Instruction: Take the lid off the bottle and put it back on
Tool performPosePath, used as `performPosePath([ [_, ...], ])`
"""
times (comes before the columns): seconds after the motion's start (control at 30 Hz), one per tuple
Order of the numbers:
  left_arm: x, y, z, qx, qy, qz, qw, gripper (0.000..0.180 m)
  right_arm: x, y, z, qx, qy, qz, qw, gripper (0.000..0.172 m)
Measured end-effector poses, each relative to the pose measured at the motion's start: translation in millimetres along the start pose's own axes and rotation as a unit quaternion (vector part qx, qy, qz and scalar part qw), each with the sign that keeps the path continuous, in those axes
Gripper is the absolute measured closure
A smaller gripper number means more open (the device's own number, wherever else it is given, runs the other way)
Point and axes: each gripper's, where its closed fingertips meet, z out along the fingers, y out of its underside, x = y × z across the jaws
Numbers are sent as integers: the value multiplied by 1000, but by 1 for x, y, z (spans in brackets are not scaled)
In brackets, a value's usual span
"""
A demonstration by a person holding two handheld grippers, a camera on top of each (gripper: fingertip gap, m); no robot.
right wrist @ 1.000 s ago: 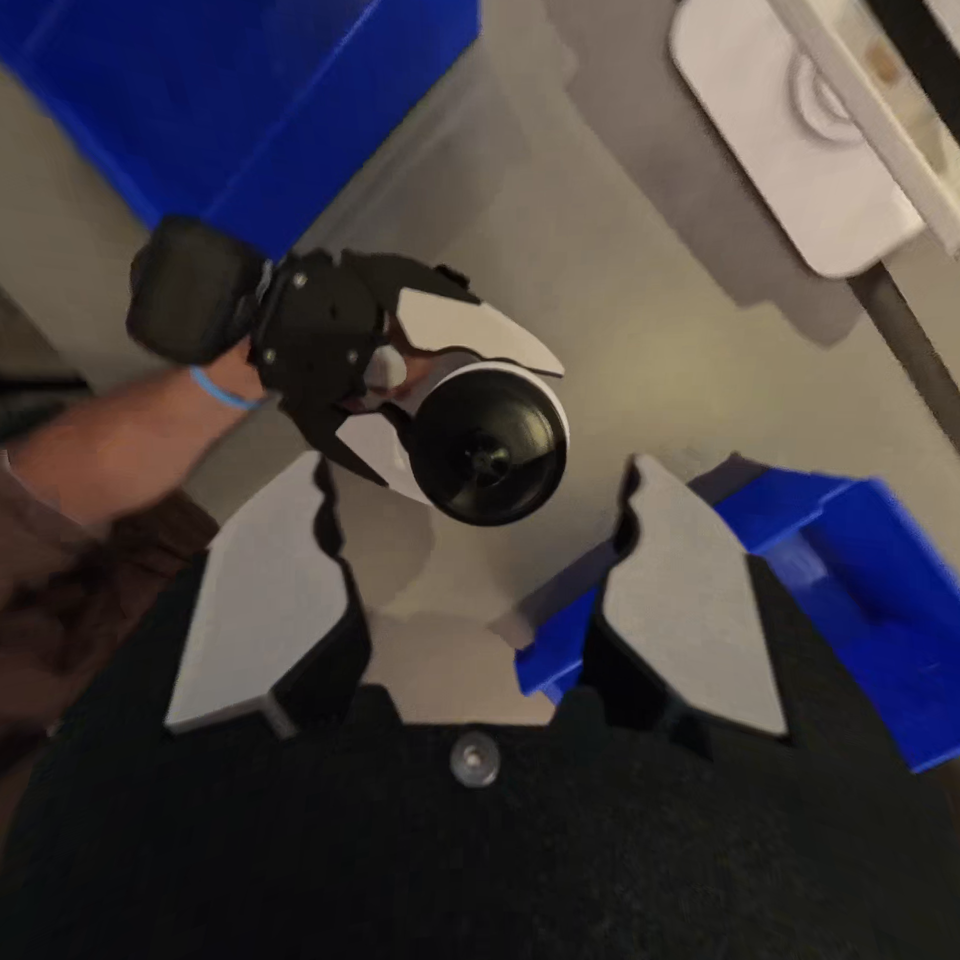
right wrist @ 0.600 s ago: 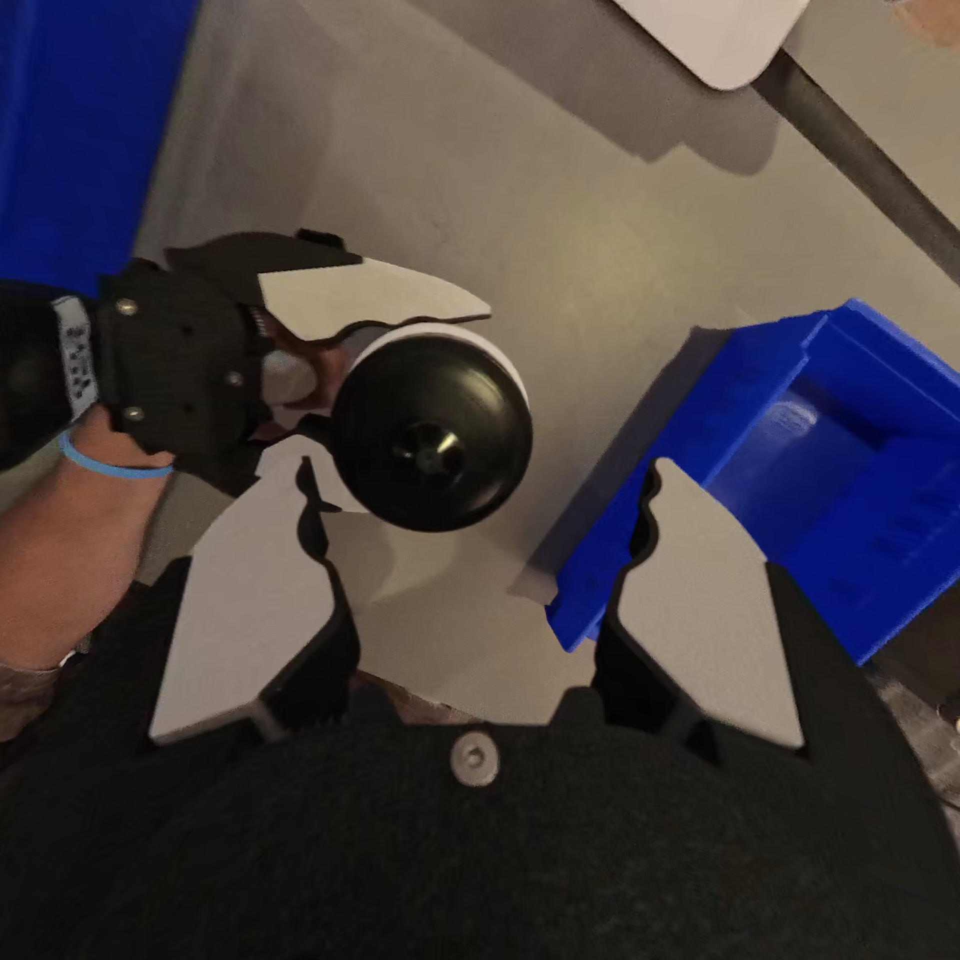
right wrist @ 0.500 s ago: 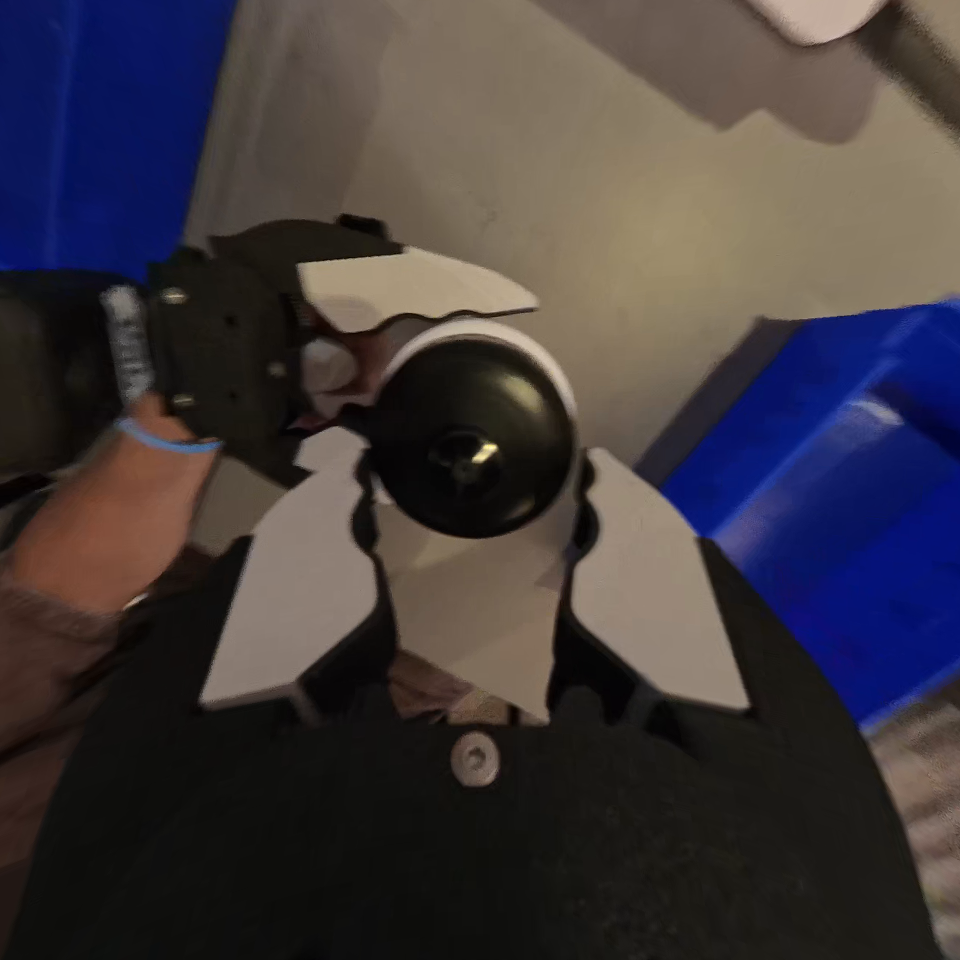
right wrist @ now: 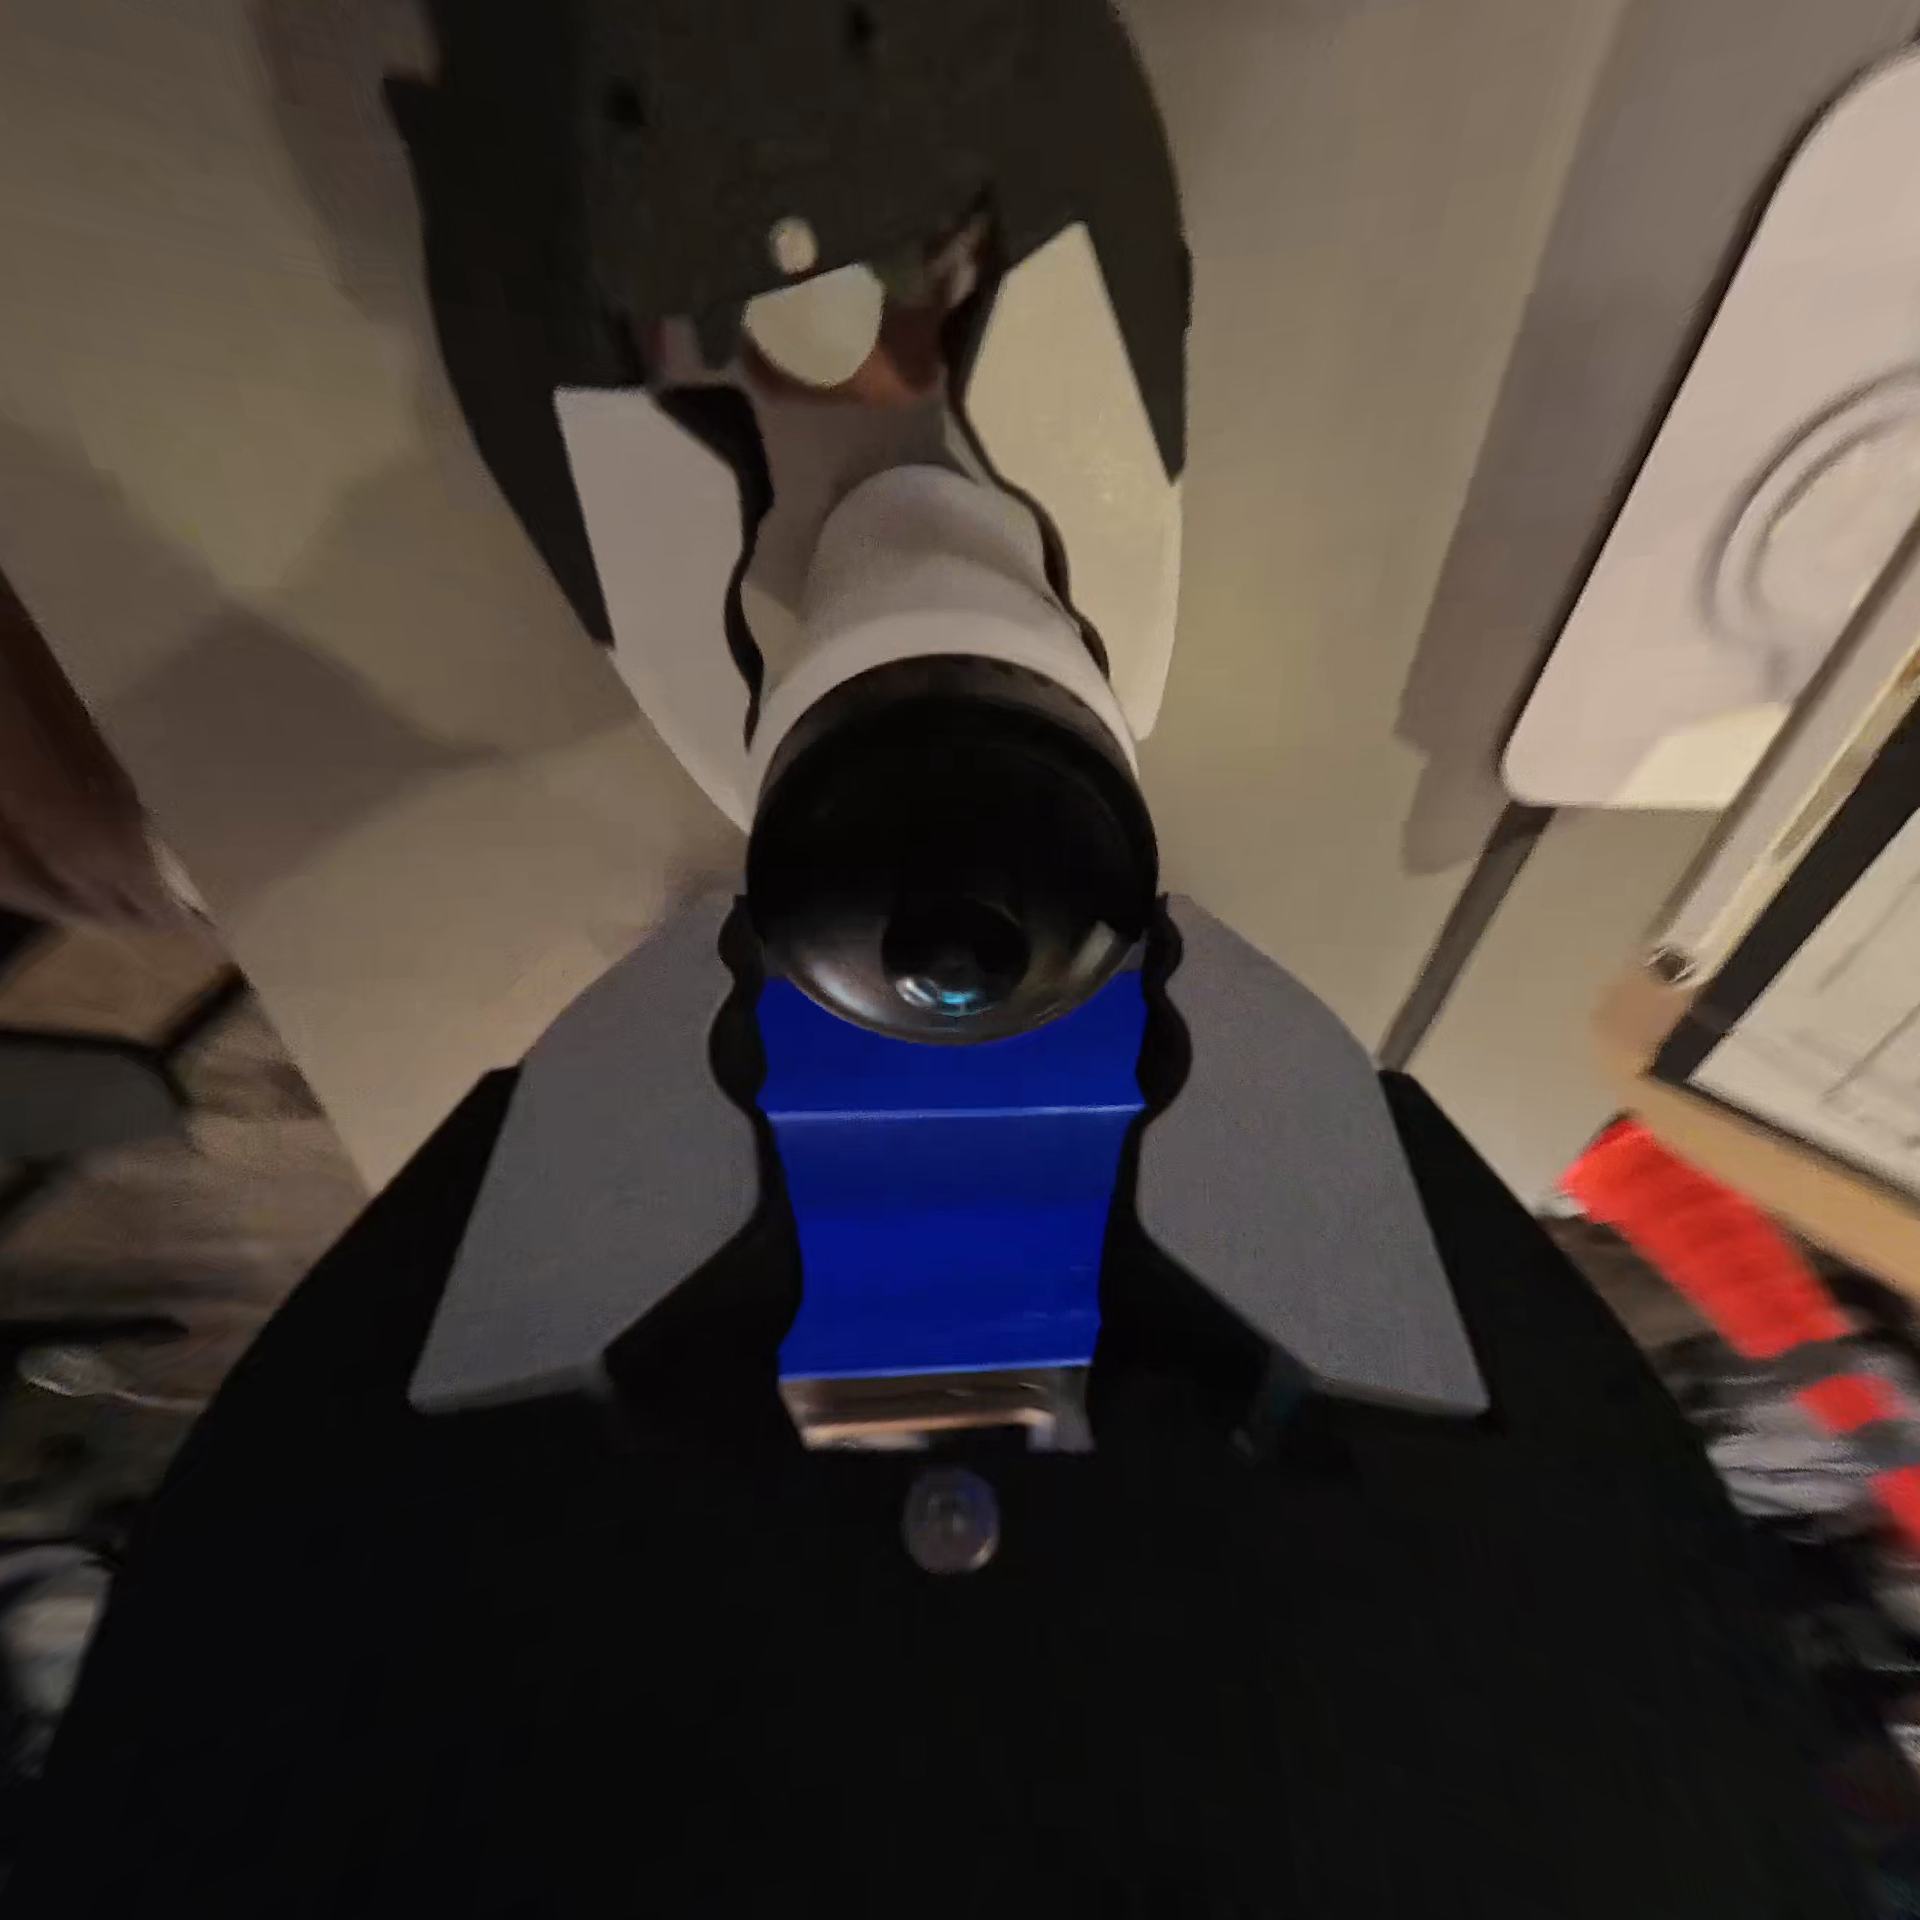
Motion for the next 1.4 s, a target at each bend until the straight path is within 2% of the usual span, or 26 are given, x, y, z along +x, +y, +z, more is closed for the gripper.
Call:
performPosePath([
  [0.13,0,0,0,-2,2,0,1000,95,5,0,-2,-26,27,-165,986,102],
  [0.27,1,1,-1,-9,5,4,1000,95,7,-2,-2,-35,51,-292,954,102],
  [0.33,0,1,-1,-10,4,3,1000,95,8,-3,-2,-36,53,-316,946,102],
  [0.43,-1,1,-2,-5,7,-2,1000,95,9,-4,-2,-27,45,-308,950,102],
  [0.53,-1,1,-2,-6,4,0,1000,95,7,-4,-5,-4,35,-254,967,100],
  [0.57,-1,1,-2,-7,2,0,1000,95,8,-5,-8,10,36,-228,973,90],
  [0.63,-2,1,-1,-6,-3,1,1000,95,5,-7,-15,46,30,-170,984,80],
  [0.73,-4,1,1,-1,-15,0,1000,95,4,-18,-23,124,33,-33,991,68],
  [0.8,-4,0,2,-1,-22,1,1000,95,13,-14,-19,127,53,83,987,59],
  [0.87,-4,0,3,-2,-27,2,1000,95,13,-14,-18,148,31,214,965,61],
  [0.97,-5,0,4,5,-32,-1,999,95,13,-15,-22,185,-10,369,911,57],
  [1.03,-6,0,4,8,-35,-3,999,95,14,-14,-20,197,-25,440,876,56],
  [1.1,-6,0,6,6,-38,-1,999,95,13,-4,-9,171,-25,495,852,57],
  [1.2,-6,0,7,9,-39,-4,999,95,6,8,8,115,-18,538,835,56],
  [1.27,-5,0,7,6,-38,-2,999,95,5,9,11,103,-6,545,832,59],
  [1.33,-5,0,8,3,-39,-1,999,95,4,4,10,104,-4,540,835,77],
  [1.37,-4,0,8,3,-39,0,999,95,0,-3,8,112,-23,533,838,96],
  [1.4,-4,0,8,3,-38,1,999,95,0,-3,7,103,-17,533,840,97],
])
